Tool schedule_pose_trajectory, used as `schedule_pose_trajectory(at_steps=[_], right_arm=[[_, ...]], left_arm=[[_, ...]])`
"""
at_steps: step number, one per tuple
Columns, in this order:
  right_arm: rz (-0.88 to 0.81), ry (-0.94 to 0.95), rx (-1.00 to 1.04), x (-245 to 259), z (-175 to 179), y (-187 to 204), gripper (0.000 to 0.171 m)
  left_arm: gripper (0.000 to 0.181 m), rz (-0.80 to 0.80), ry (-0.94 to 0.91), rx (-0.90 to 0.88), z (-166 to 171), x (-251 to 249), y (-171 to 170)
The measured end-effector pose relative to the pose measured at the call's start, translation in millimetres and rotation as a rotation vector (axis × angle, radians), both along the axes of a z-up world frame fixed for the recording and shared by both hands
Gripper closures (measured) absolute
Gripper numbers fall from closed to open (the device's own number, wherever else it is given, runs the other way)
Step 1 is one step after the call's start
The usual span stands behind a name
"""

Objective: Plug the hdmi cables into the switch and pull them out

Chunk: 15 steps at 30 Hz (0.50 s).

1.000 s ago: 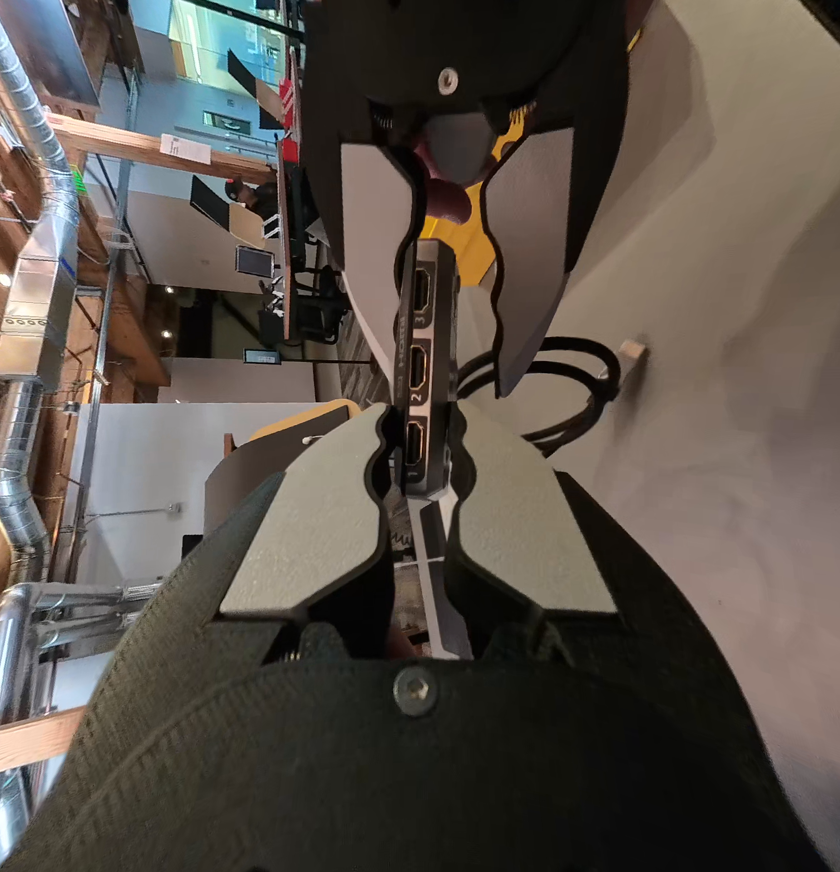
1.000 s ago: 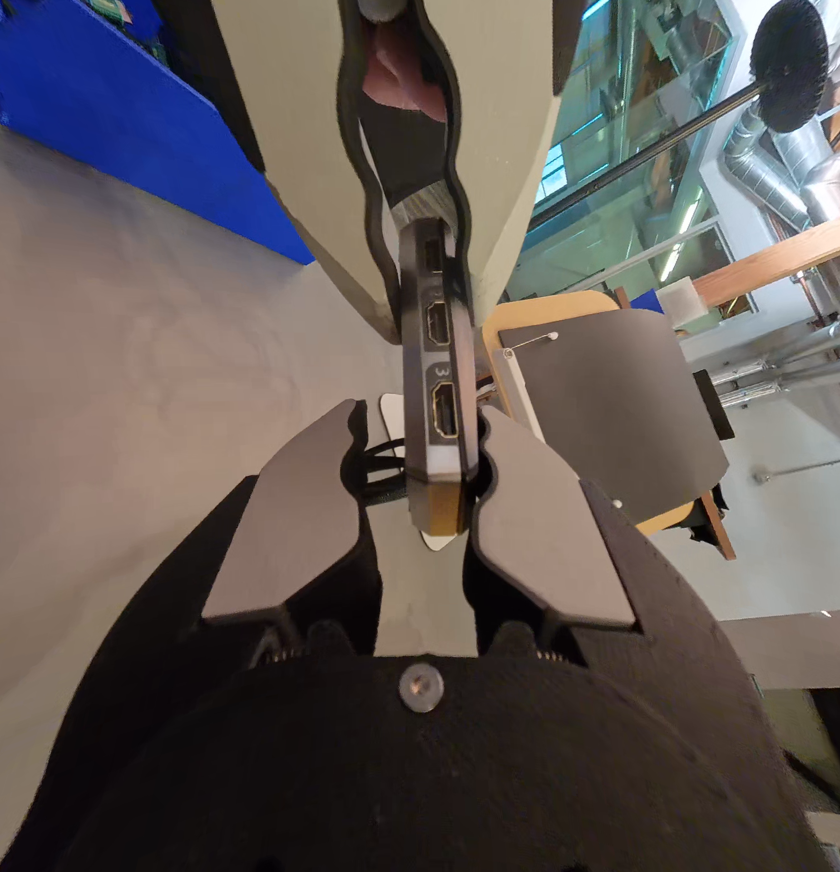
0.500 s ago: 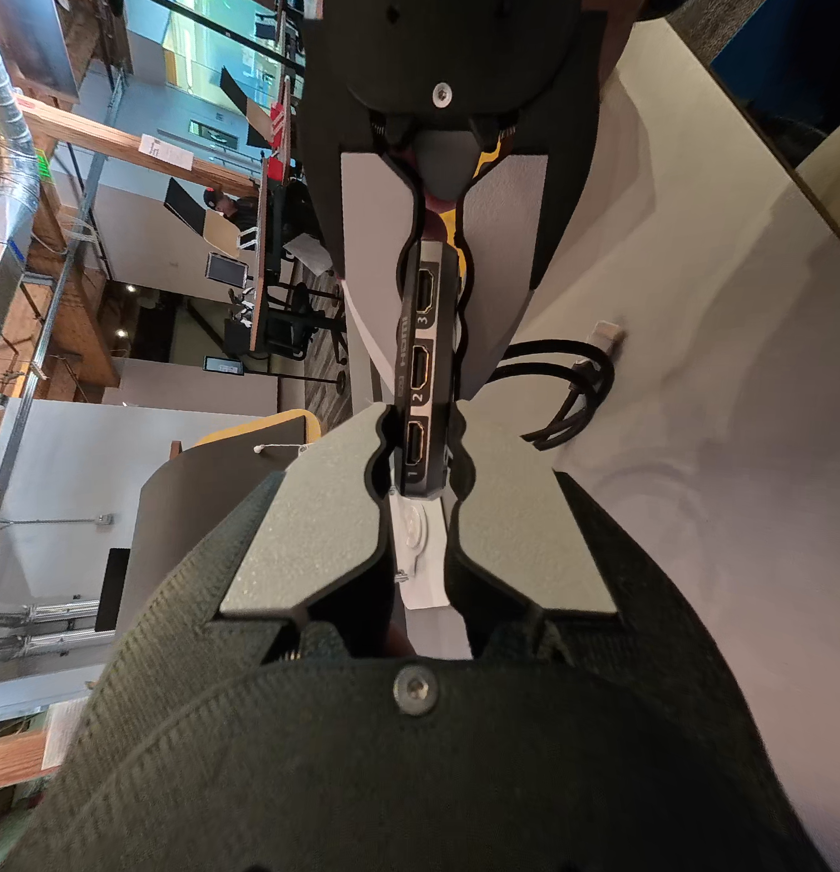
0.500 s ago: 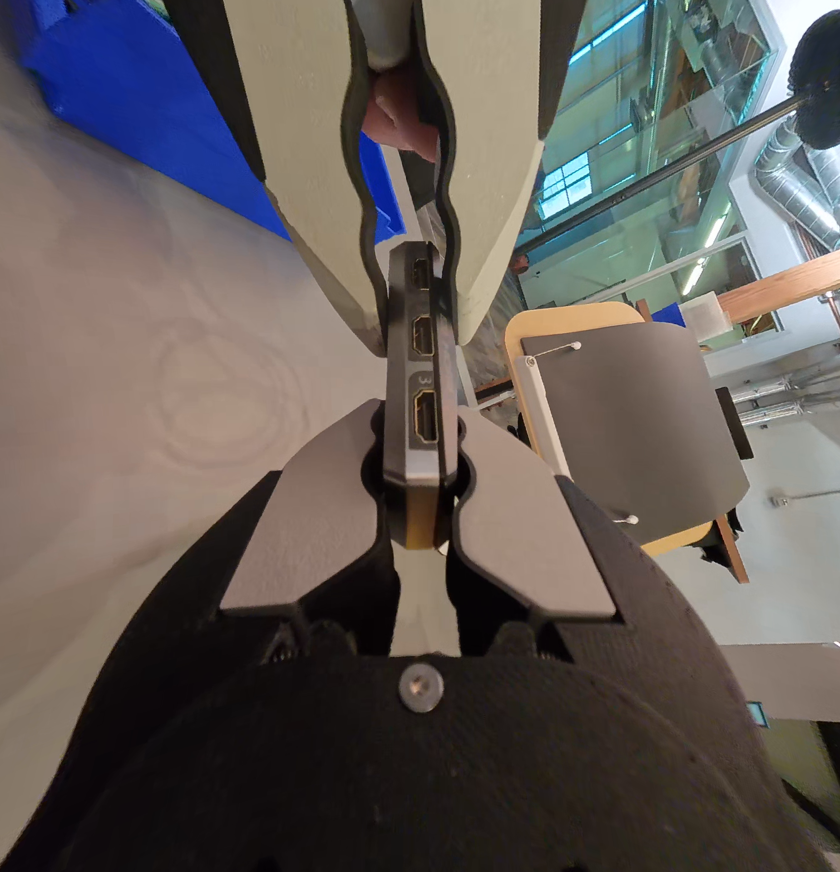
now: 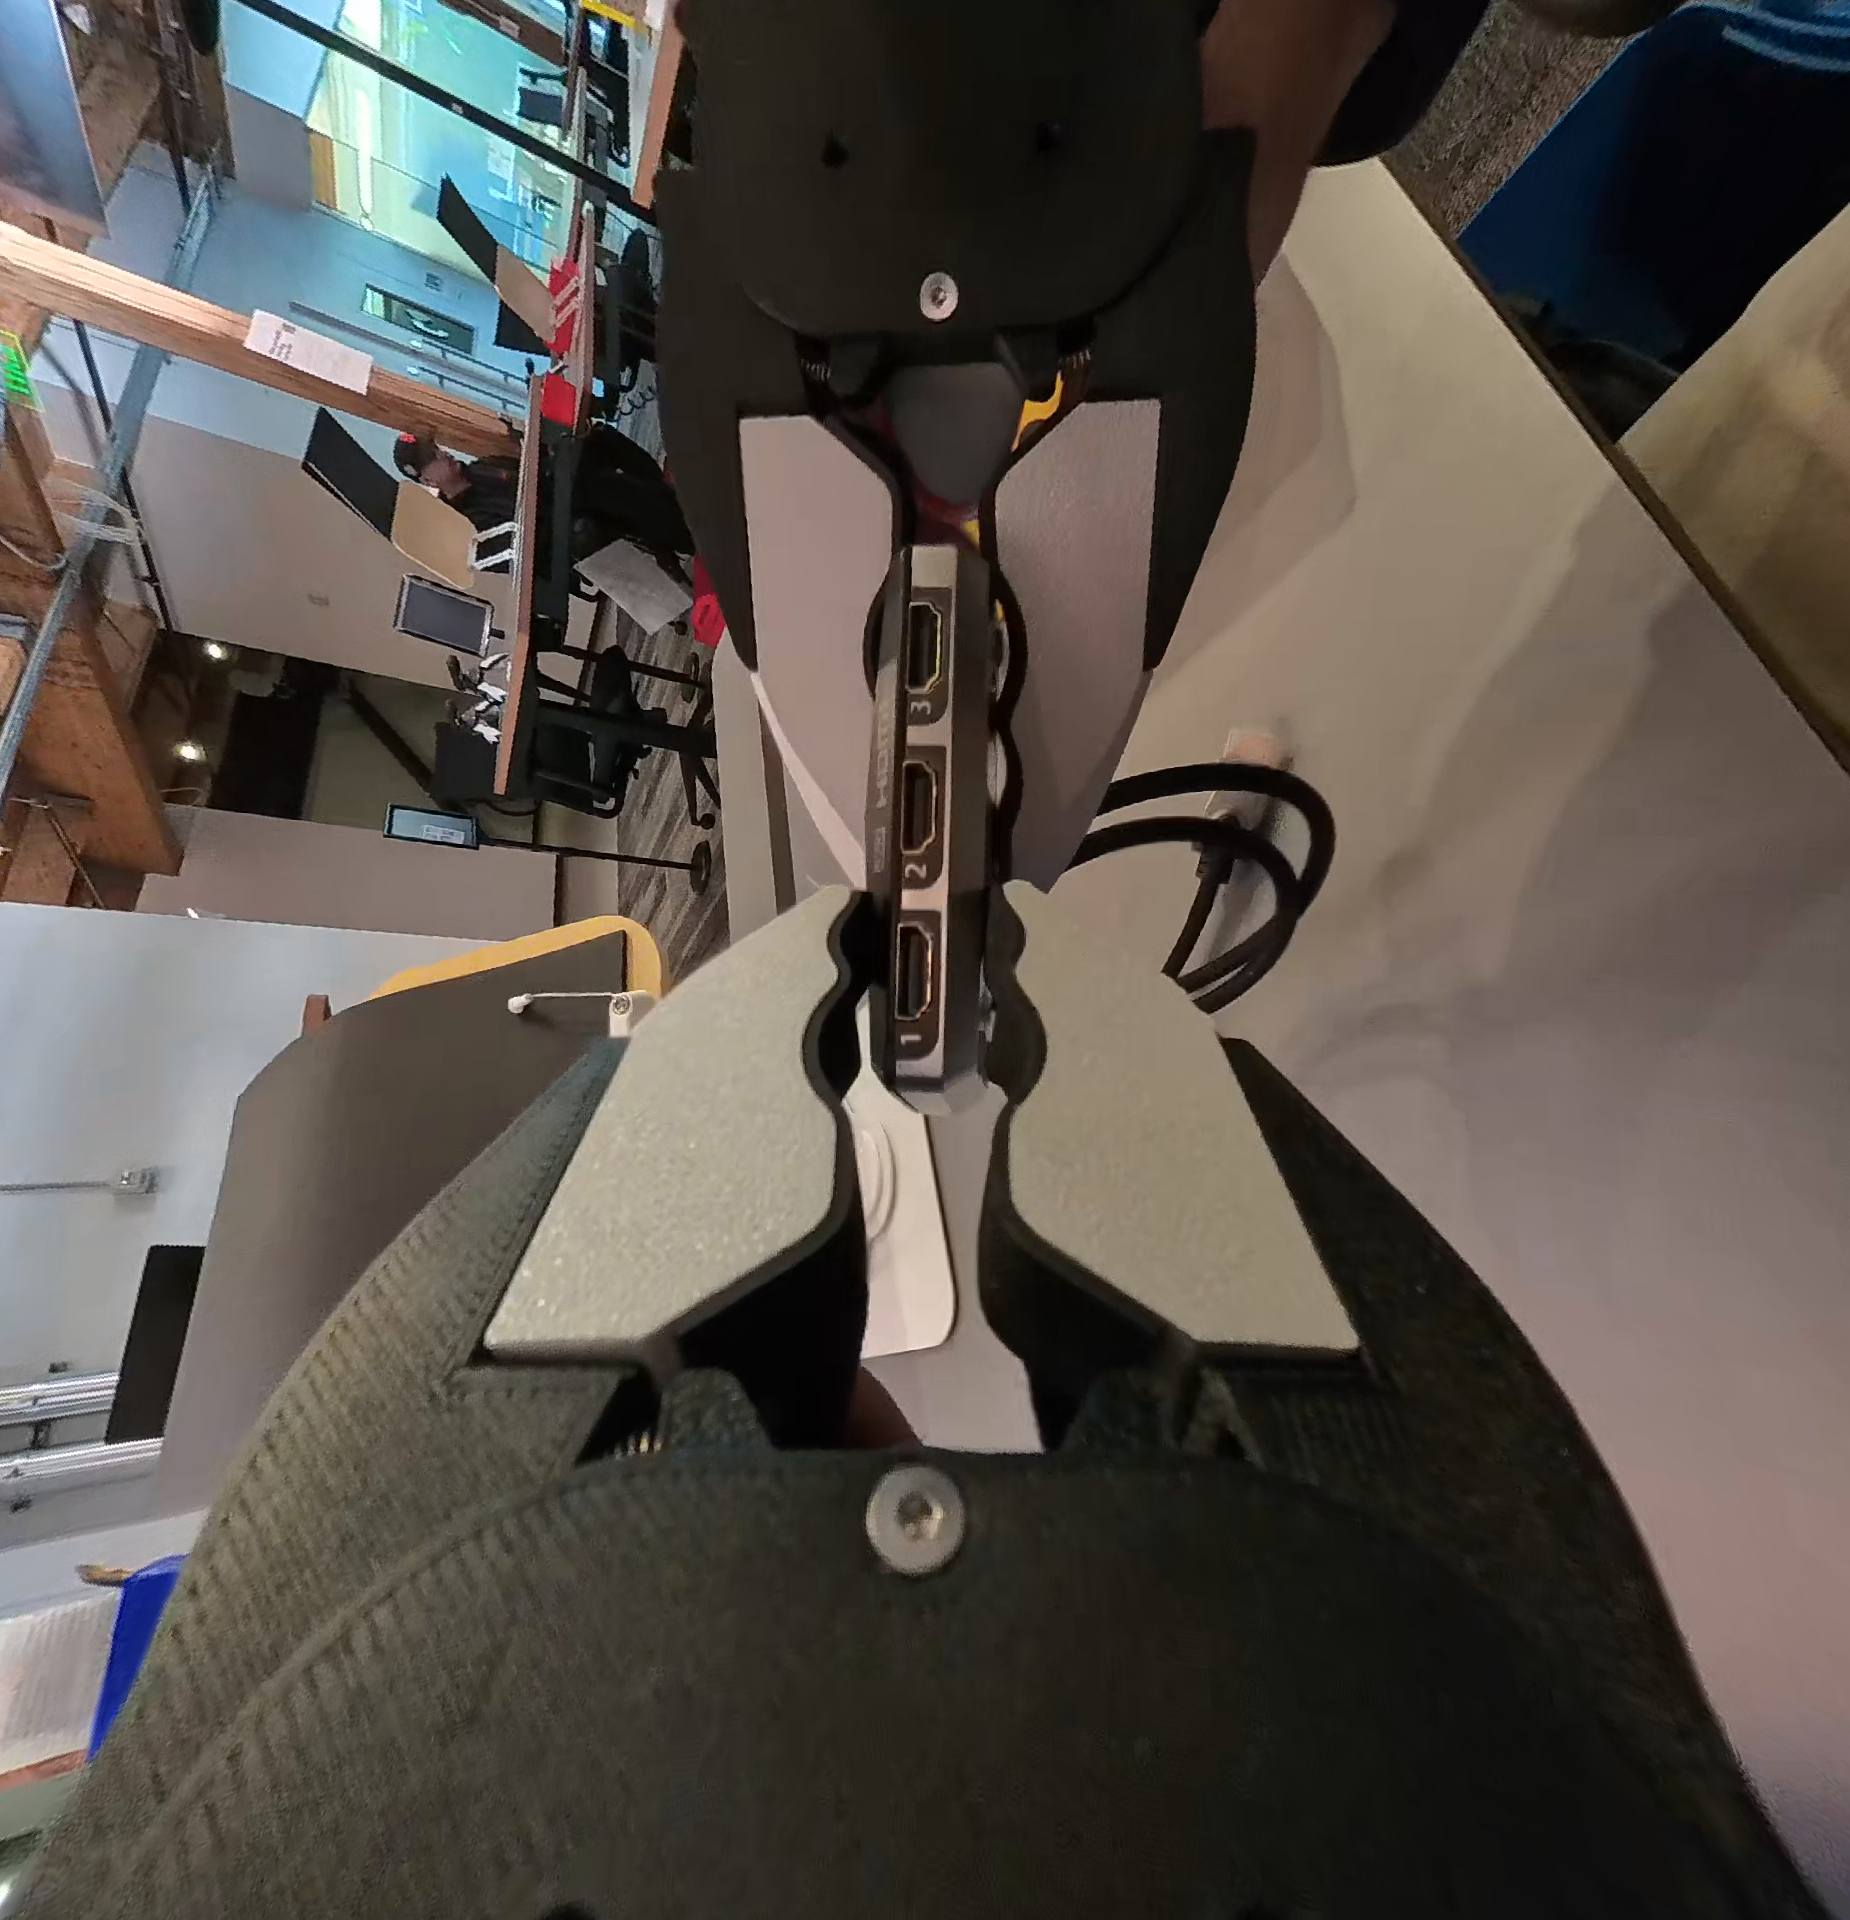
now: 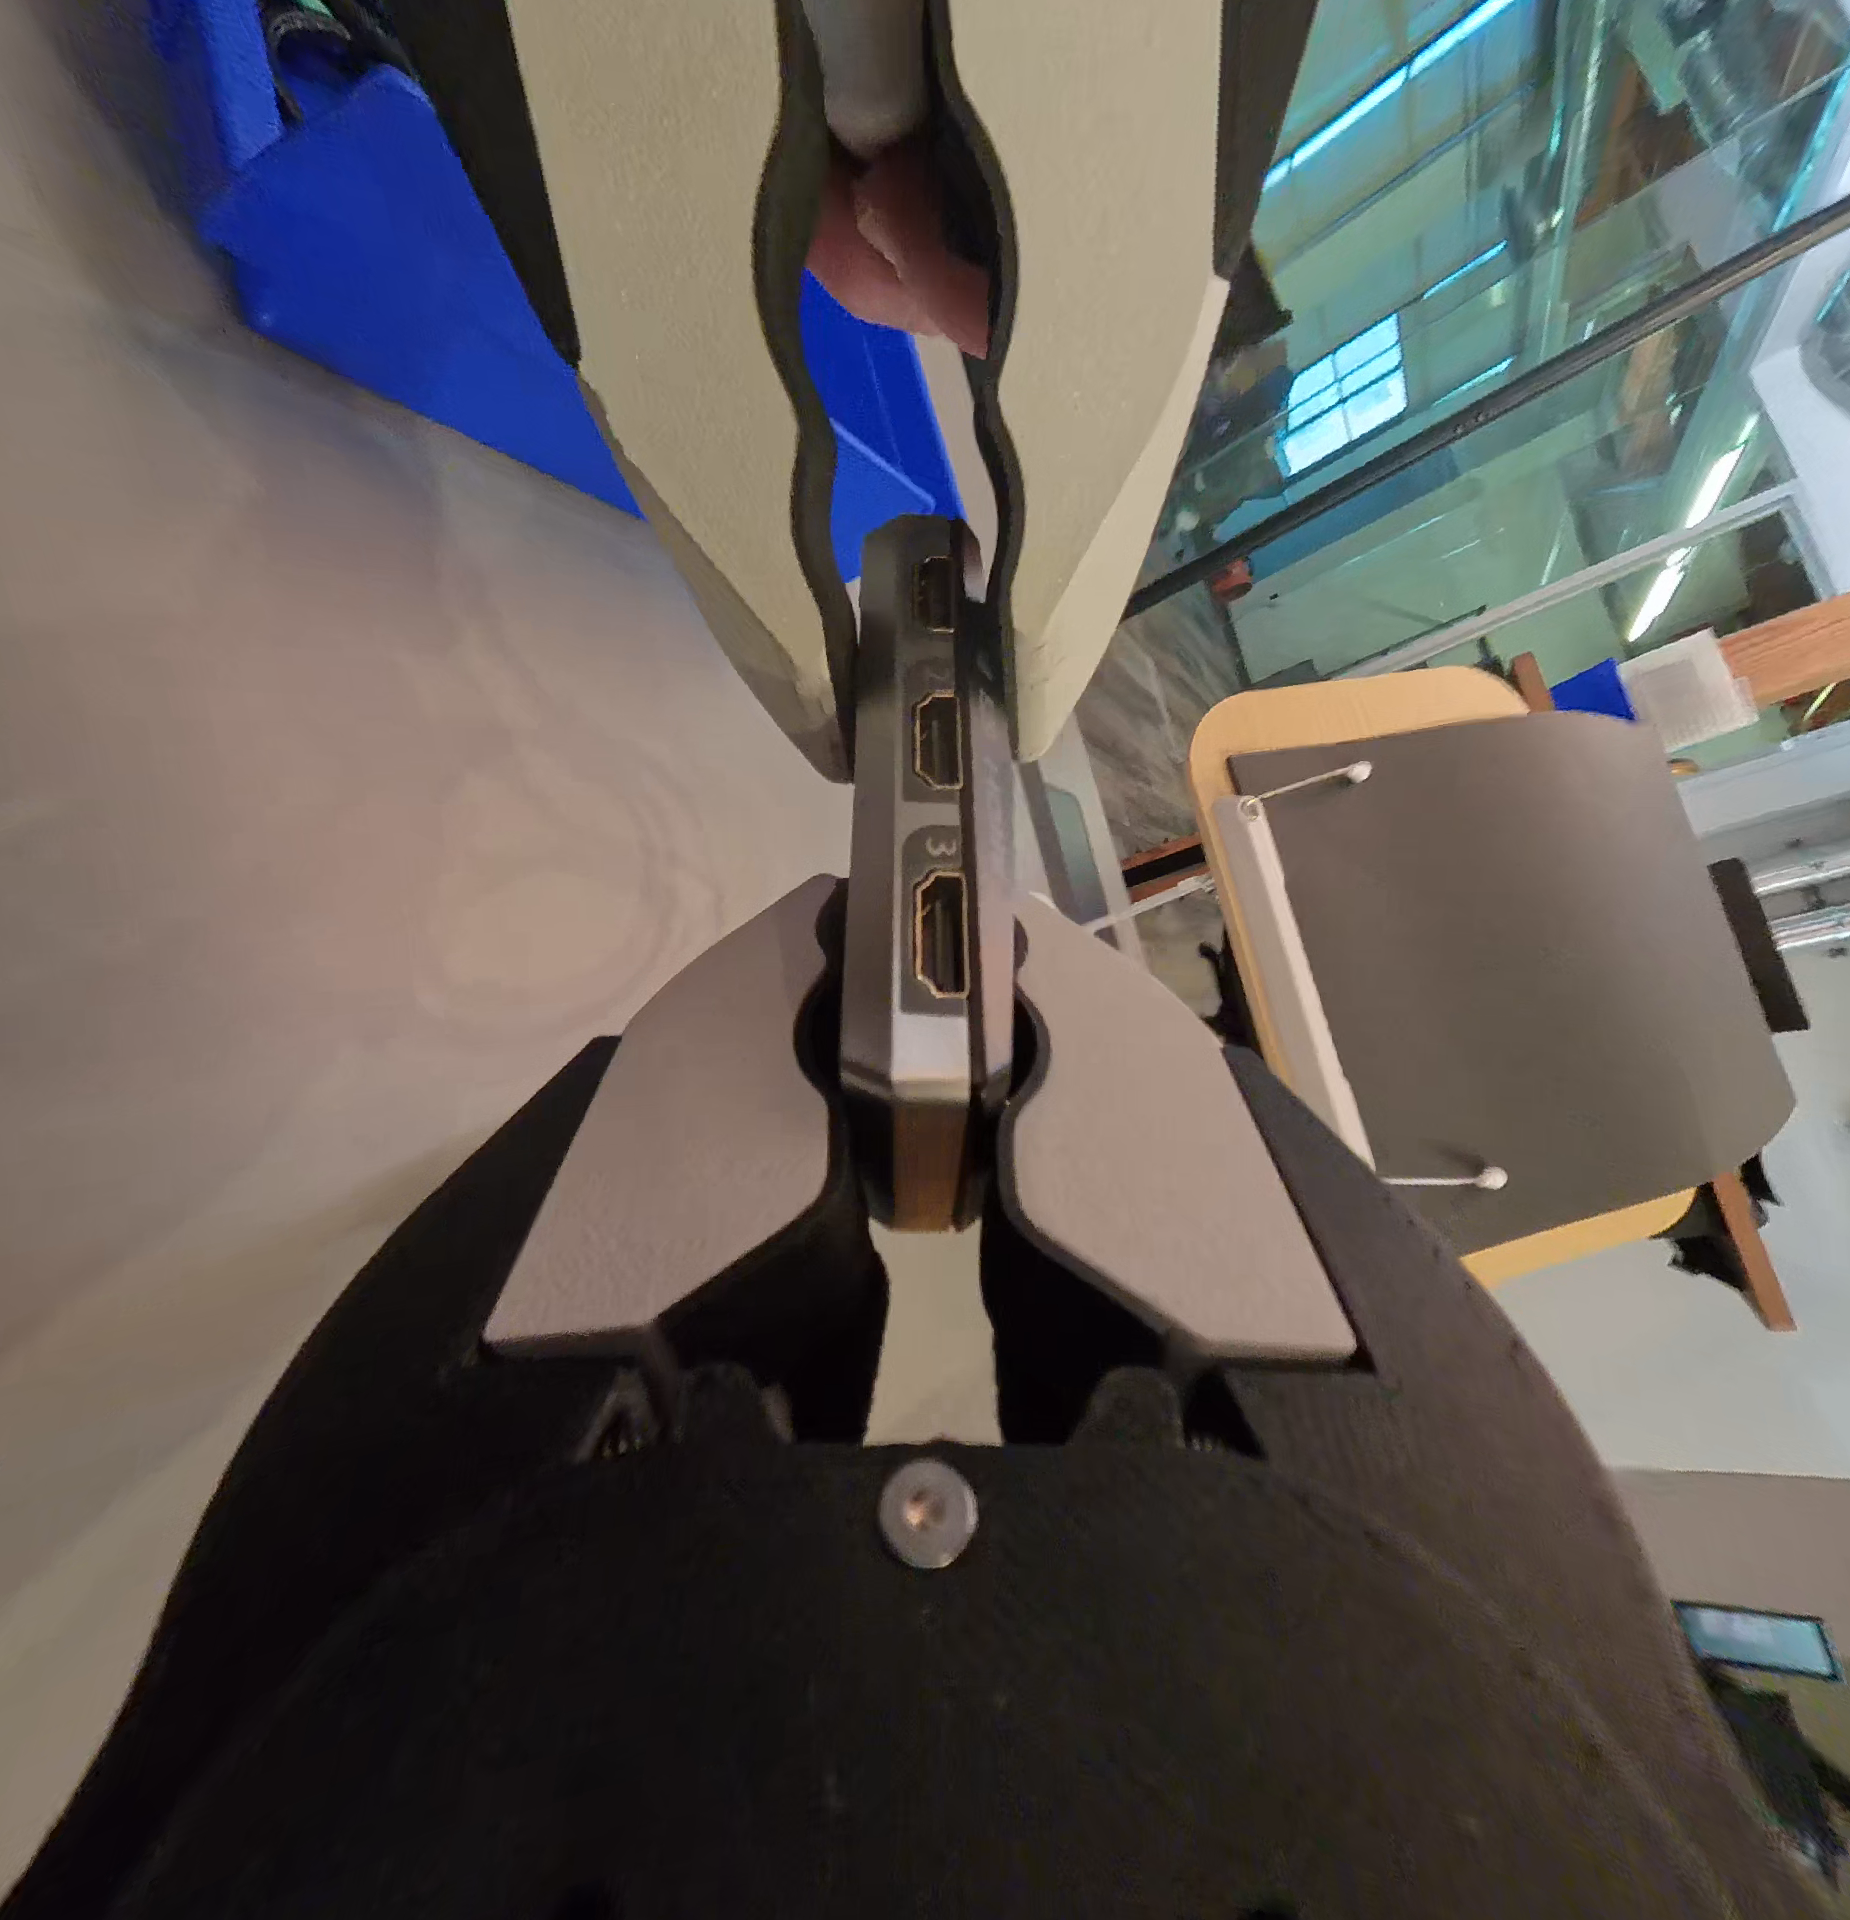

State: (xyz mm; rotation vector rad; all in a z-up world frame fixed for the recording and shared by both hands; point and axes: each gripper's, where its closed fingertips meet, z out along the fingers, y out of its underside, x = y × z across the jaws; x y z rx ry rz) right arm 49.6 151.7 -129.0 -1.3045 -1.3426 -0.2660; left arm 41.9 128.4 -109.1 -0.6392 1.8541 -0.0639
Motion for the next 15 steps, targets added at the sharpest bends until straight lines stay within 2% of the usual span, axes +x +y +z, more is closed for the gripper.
schedule_pose_trajectory(at_steps=[4,8,9,12,15], right_arm=[[-0.033,-0.001,-0.05,3,-2,1,0.148],[-0.073,-0.014,-0.038,13,-5,6,0.148],[-0.087,-0.015,-0.037,17,-6,9,0.148],[-0.117,-0.018,-0.043,27,-11,14,0.149],[-0.139,-0.025,-0.061,34,-17,19,0.148]], left_arm=[[0.159,0.057,-0.005,-0.018,0,-1,5],[0.139,0.225,-0.008,0.028,16,-25,30],[0.134,0.271,-0.034,0.041,24,-37,38],[0.135,0.445,-0.069,0.066,47,-88,66],[0.143,0.609,-0.058,0.038,55,-150,85]])
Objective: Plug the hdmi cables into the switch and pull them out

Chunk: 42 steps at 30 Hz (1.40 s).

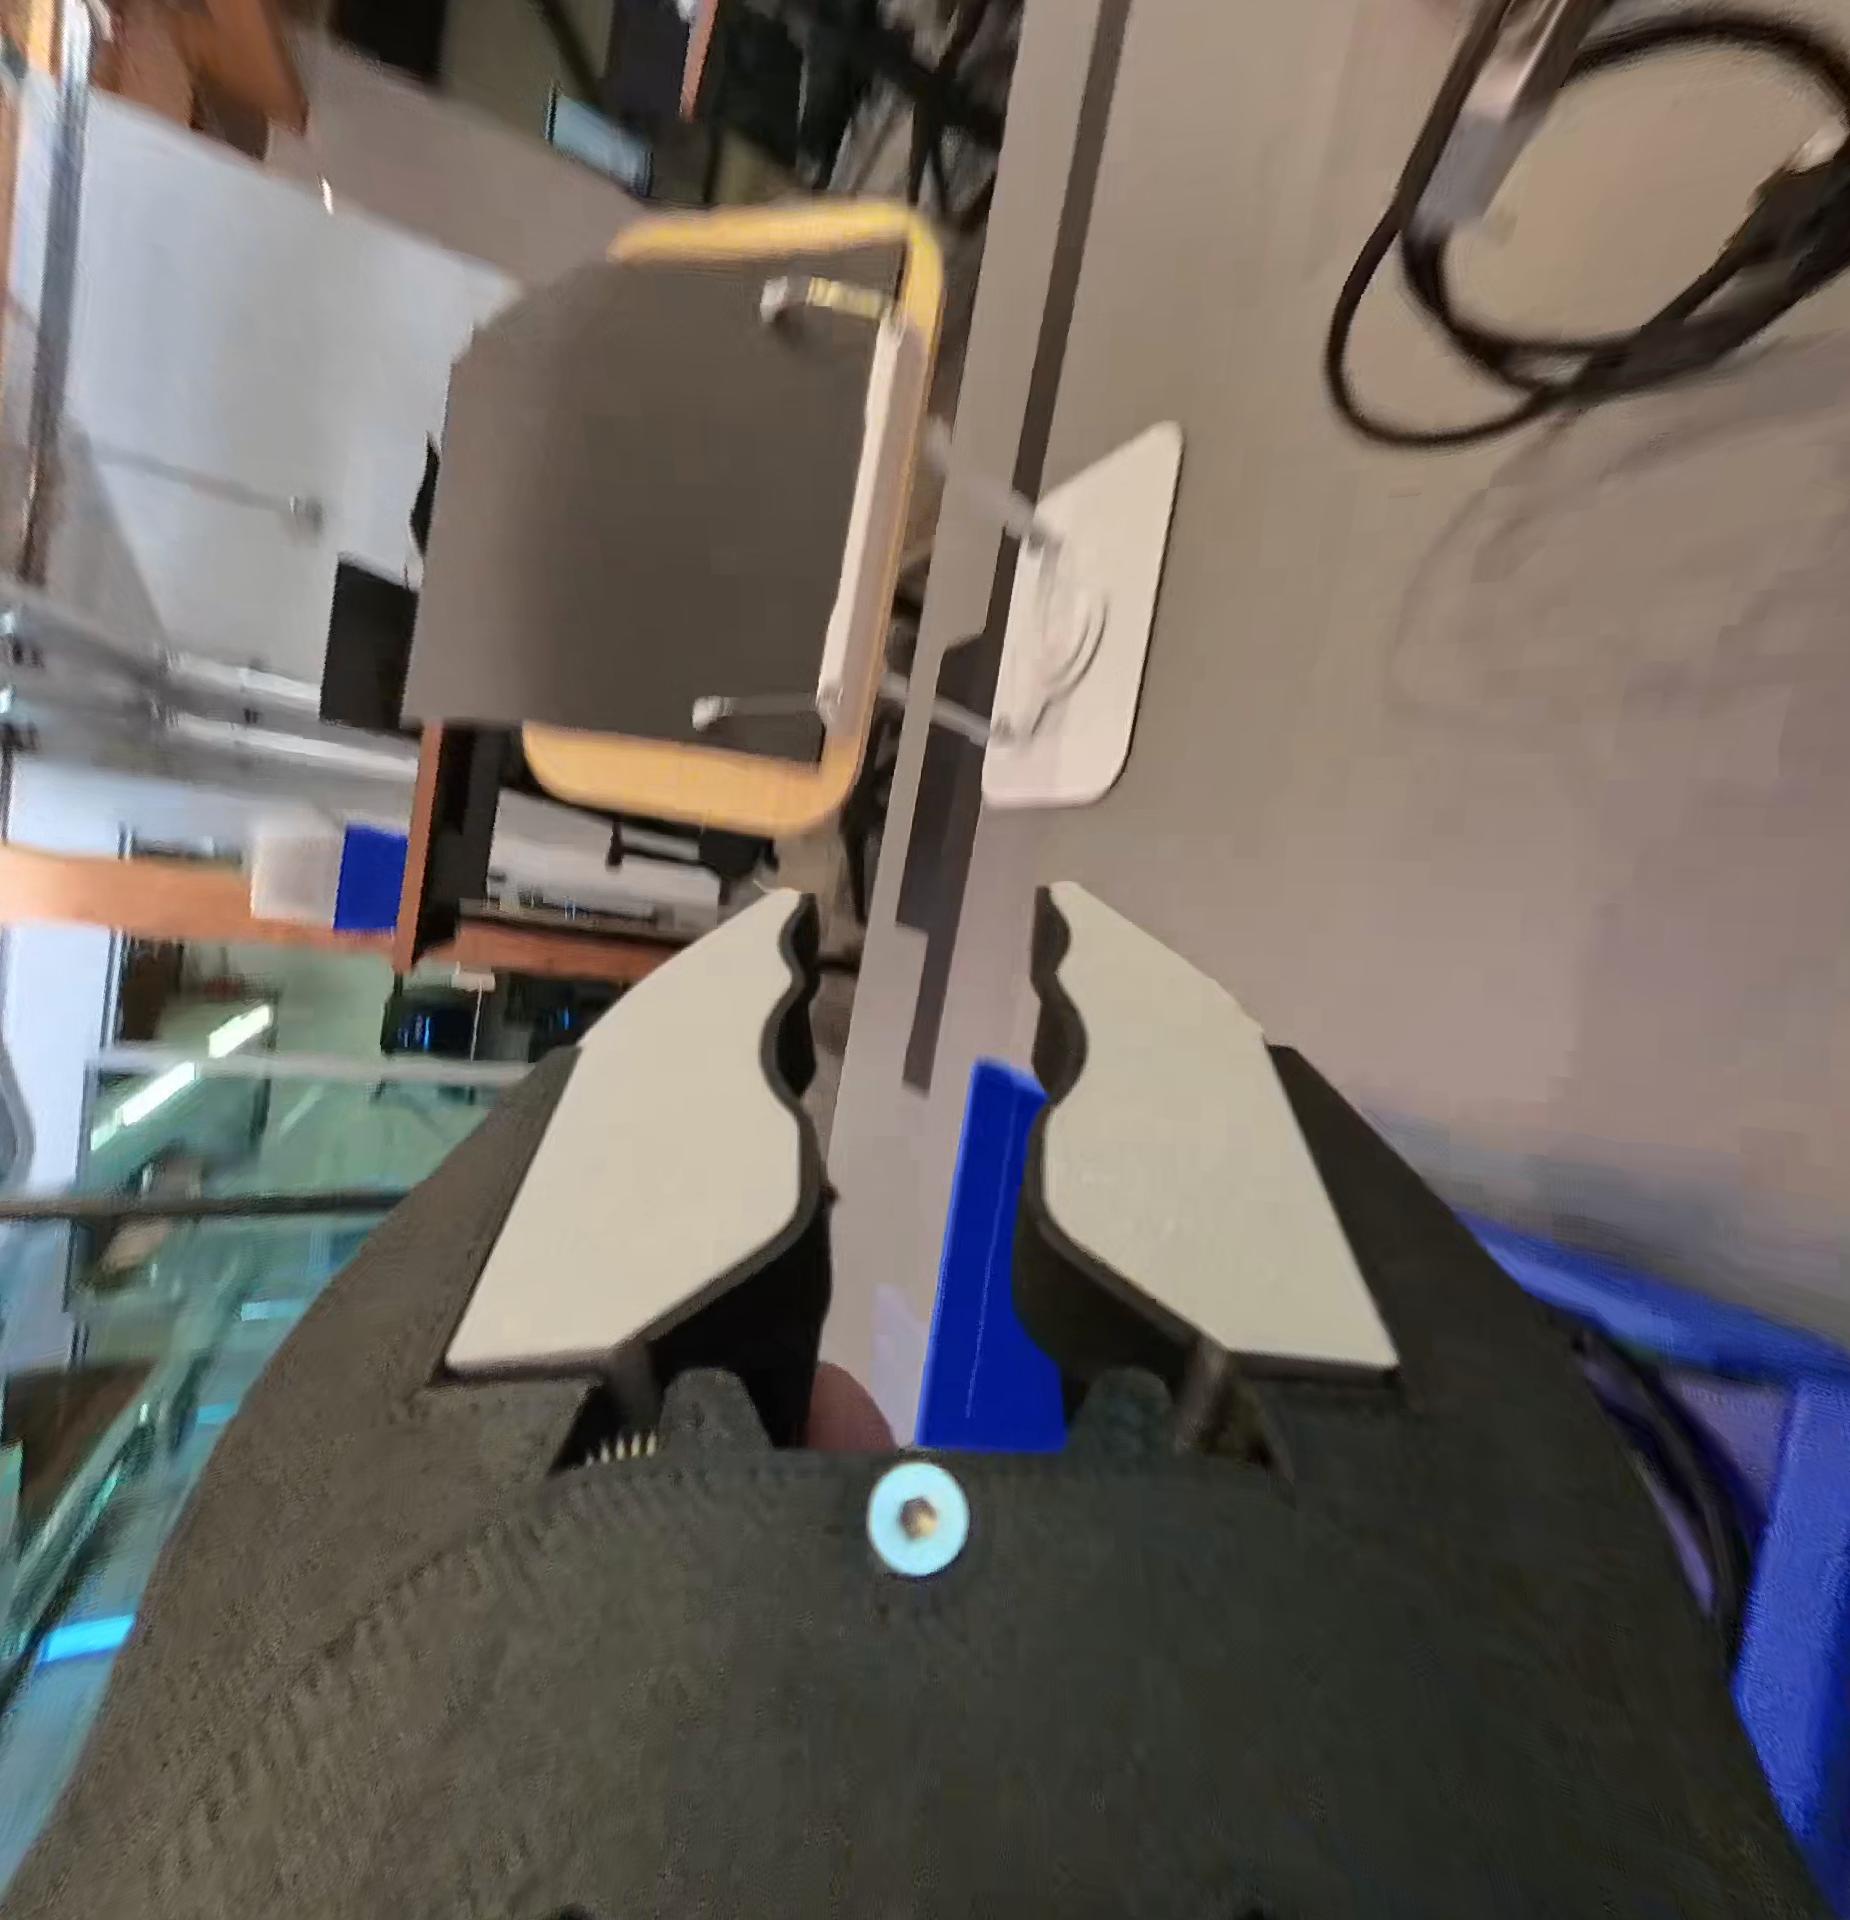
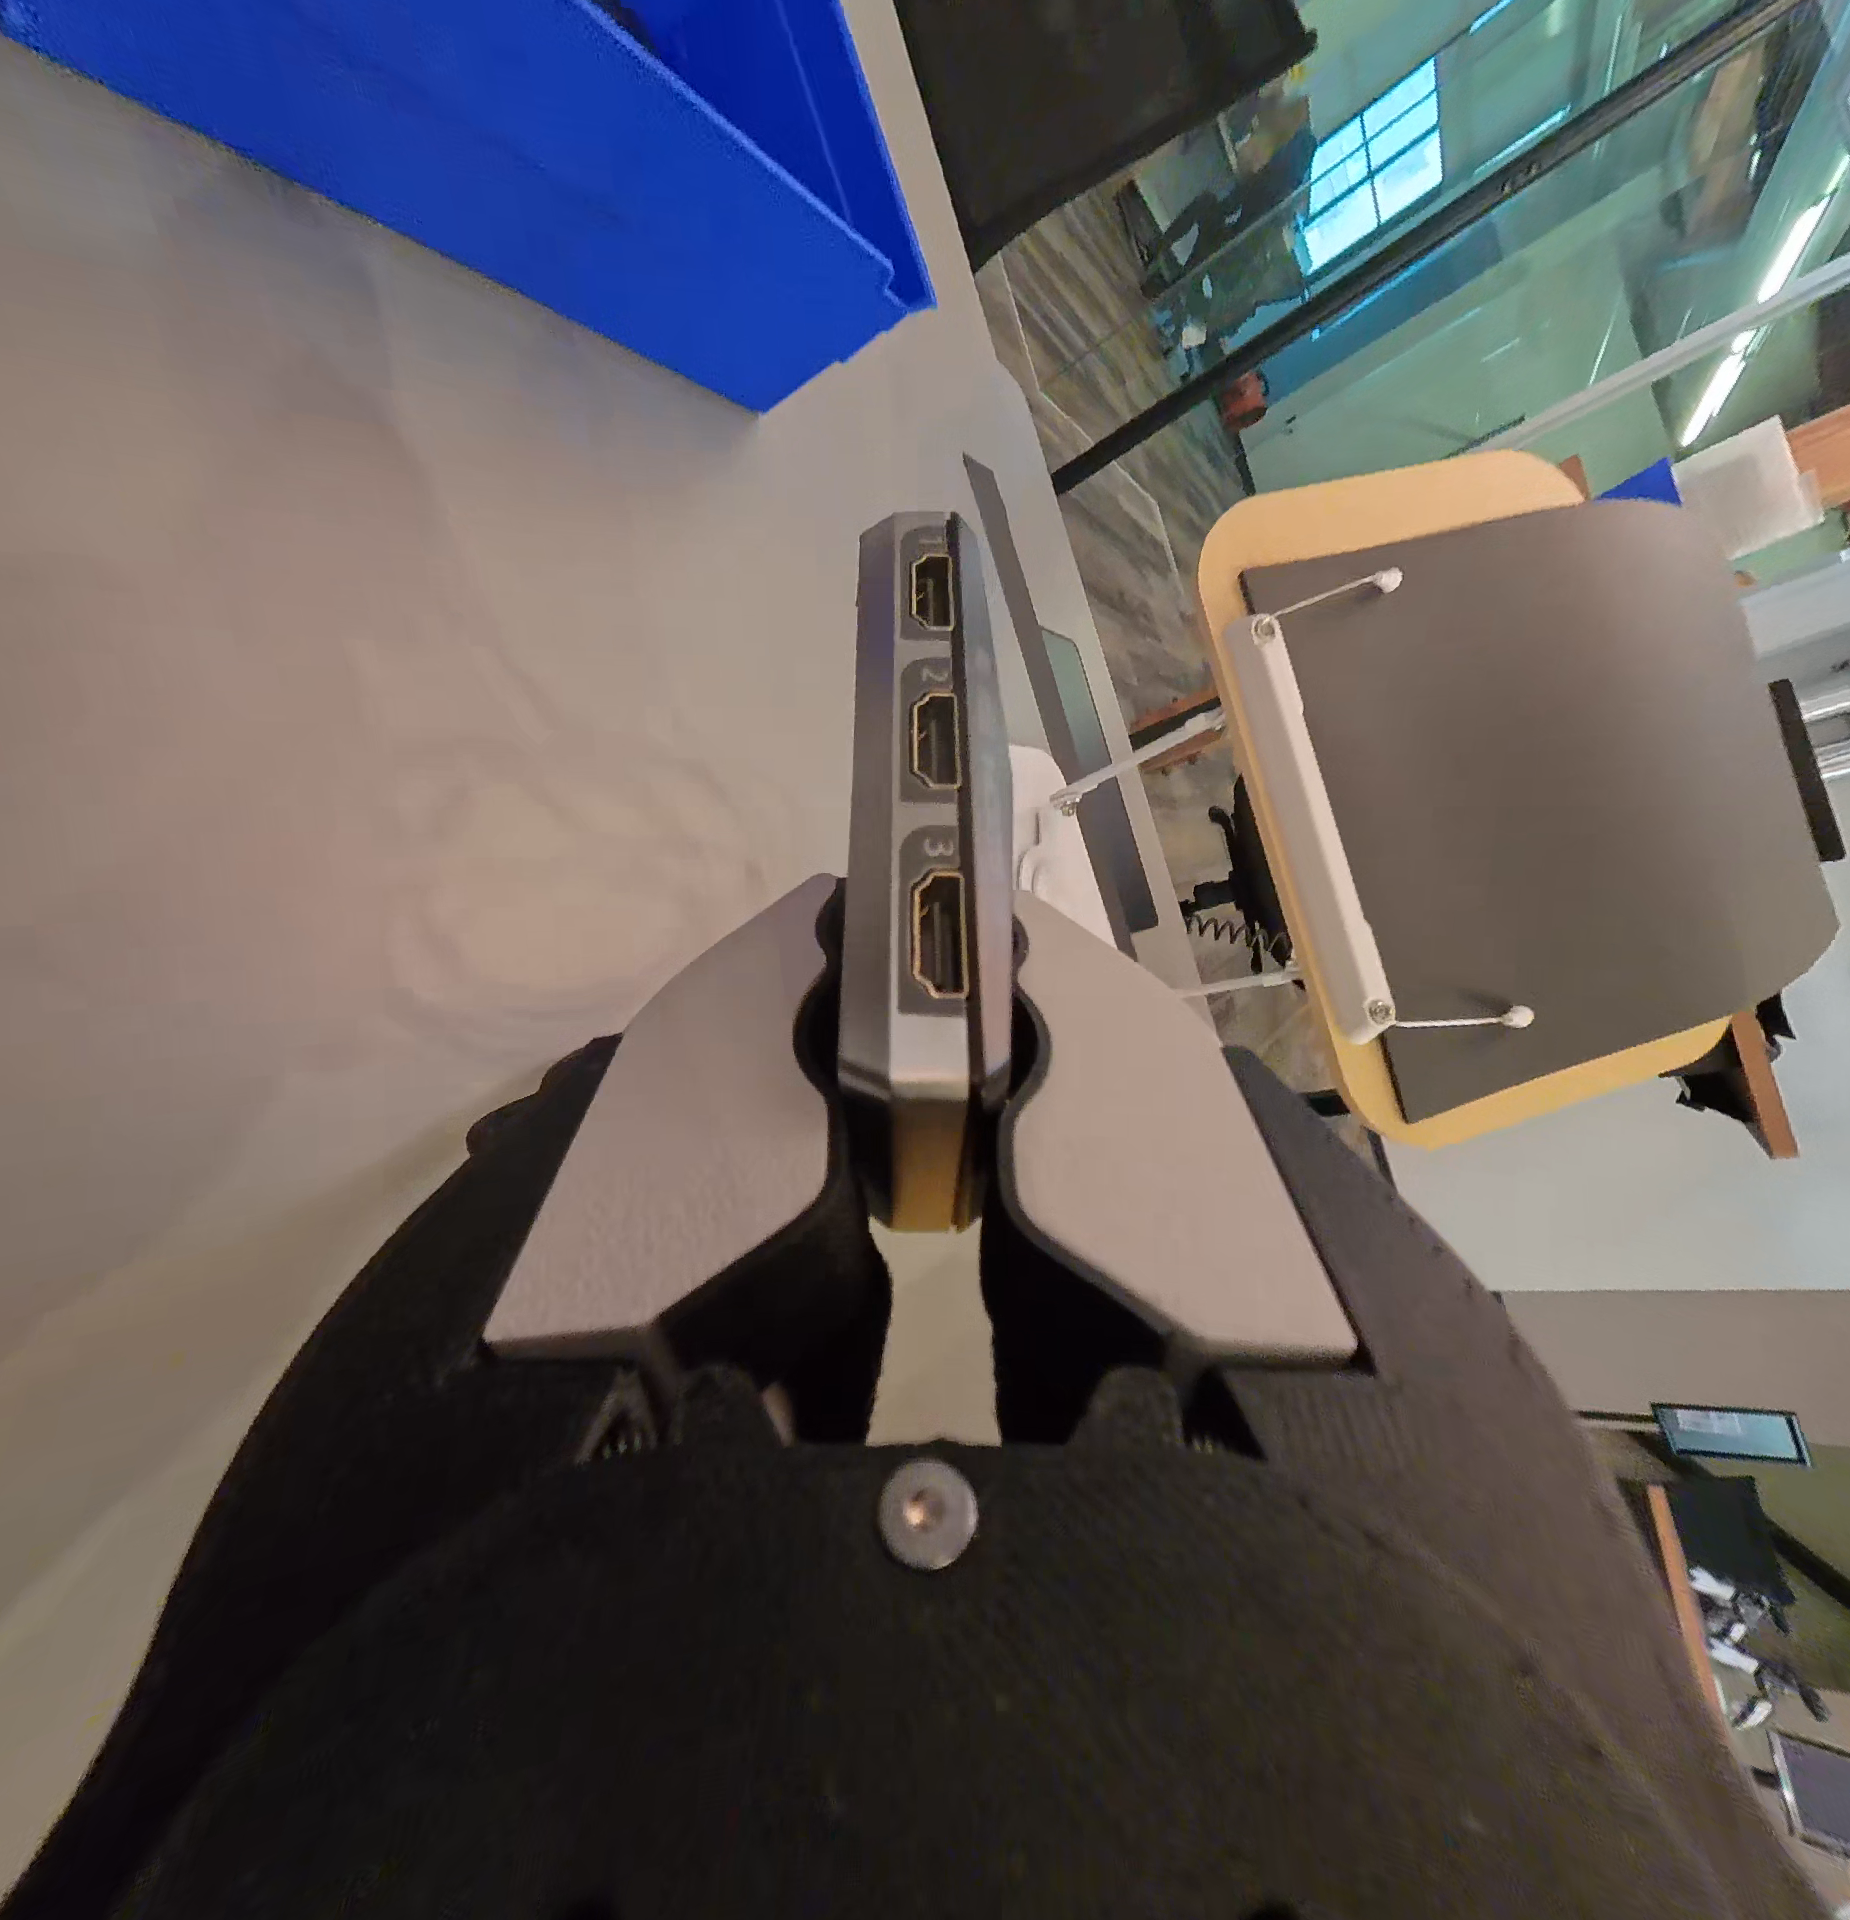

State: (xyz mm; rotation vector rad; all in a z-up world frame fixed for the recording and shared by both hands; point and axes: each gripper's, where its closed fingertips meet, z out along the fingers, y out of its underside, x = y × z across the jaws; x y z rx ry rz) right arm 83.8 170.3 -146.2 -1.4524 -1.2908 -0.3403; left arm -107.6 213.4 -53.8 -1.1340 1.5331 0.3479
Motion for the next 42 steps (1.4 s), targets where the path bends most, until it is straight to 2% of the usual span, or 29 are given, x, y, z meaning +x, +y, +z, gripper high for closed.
schedule_pose_trajectory(at_steps=[3,10,13,17,24,29,32,33,36,39,42], right_arm=[[-0.007,0.007,-0.016,3,-4,2,0.148],[-0.009,-0.006,-0.027,3,-8,1,0.148],[-0.012,0.001,-0.028,4,-7,2,0.148],[-0.012,0.01,-0.03,6,-7,2,0.148],[-0.003,0.021,-0.032,6,-6,0,0.148],[0.004,0.027,-0.032,5,-6,-1,0.148],[0.007,0.028,-0.032,4,-6,-1,0.148],[0.008,0.028,-0.032,4,-5,-2,0.148],[0.009,0.032,-0.031,5,-4,-3,0.148],[0.009,0.03,-0.032,5,-5,-3,0.148],[0.008,0.031,-0.031,5,-4,-3,0.148]], left_arm=[[0.148,0.154,0.006,-0.05,-9,-55,16],[0.15,0.505,0.187,-0.324,-93,-153,39],[0.146,0.592,0.172,-0.52,-124,-170,33],[0.147,0.874,0.202,-0.761,-166,-205,23],[0.154,1.066,0.14,-0.991,-218,-217,15],[0.156,1.13,0.048,-1.015,-224,-212,23],[0.156,1.141,0.053,-1.013,-228,-212,24],[0.159,1.143,0.052,-1.003,-228,-212,25],[0.181,1.109,0.059,-0.964,-227,-212,28],[0.181,1.079,0.072,-0.96,-228,-210,26],[0.181,1.125,0.071,-0.939,-221,-219,25]])
